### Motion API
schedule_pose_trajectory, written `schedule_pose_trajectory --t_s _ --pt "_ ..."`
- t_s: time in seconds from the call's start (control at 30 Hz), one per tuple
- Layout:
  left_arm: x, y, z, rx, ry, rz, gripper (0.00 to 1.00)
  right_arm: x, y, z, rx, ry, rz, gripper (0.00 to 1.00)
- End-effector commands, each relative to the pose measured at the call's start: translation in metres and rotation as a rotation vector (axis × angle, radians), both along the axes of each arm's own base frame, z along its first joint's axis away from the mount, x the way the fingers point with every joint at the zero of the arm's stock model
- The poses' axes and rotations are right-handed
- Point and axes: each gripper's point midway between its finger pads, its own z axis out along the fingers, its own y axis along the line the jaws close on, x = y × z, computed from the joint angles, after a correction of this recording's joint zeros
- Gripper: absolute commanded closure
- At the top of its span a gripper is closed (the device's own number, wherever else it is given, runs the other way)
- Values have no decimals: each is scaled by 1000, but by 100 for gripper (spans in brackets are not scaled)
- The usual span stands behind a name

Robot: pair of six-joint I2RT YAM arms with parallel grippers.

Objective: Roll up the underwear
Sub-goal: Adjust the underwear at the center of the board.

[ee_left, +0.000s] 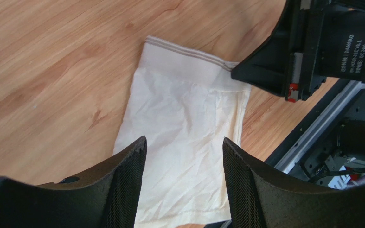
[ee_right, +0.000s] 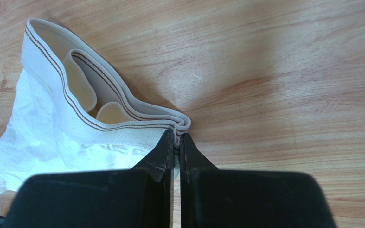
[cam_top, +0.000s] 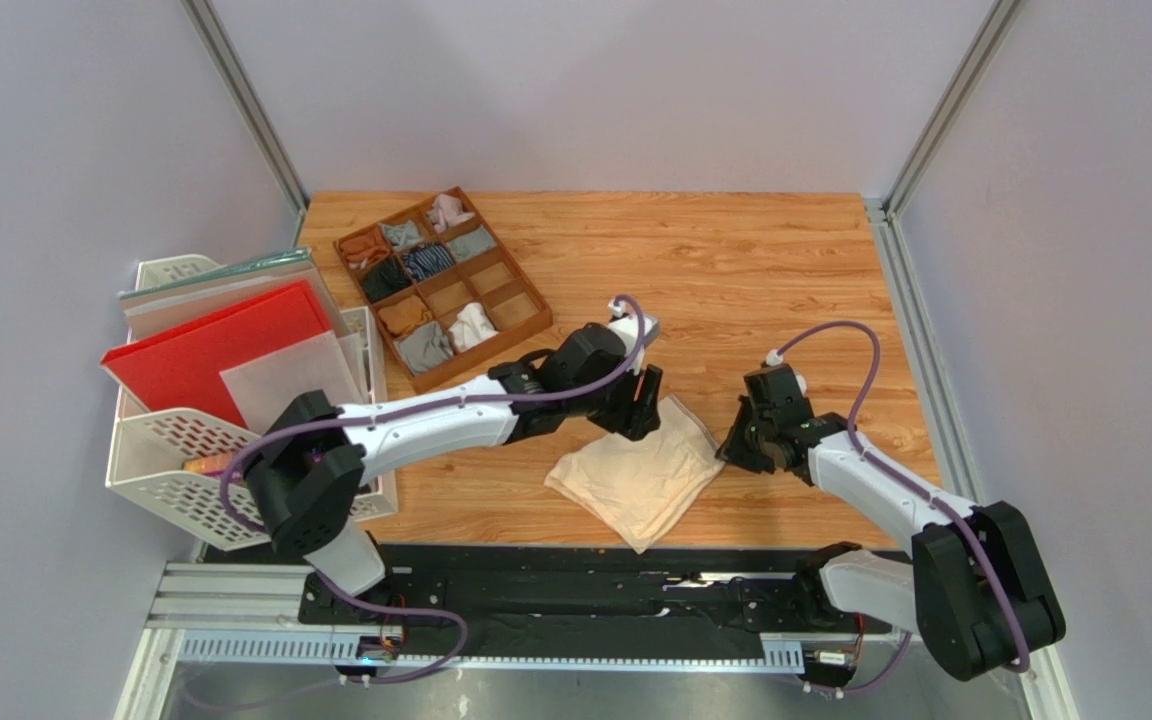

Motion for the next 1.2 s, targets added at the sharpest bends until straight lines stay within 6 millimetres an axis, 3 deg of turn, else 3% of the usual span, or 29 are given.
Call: schedule_pose_trajectory --t_s 0.0,0.2,0.4,0.67,0.93,1.17 --pt "-3 -42 17 -83 -19 -179 35 13 2 8 -13 -28 18 100" --pt "-7 -76 20 -203 19 -261 38 12 7 7 11 -18 34 100" --pt "-4 -95 1 -250 61 -265 39 11 9 7 22 -18 38 100" --pt "21 -111 -14 -280 32 -210 39 9 10 5 30 -13 46 100" --pt "32 -103 -58 -198 73 -167 39 7 10 5 29 -10 50 100" --pt "41 -84 -70 -95 -8 -158 39 6 10 6 33 -15 49 100"
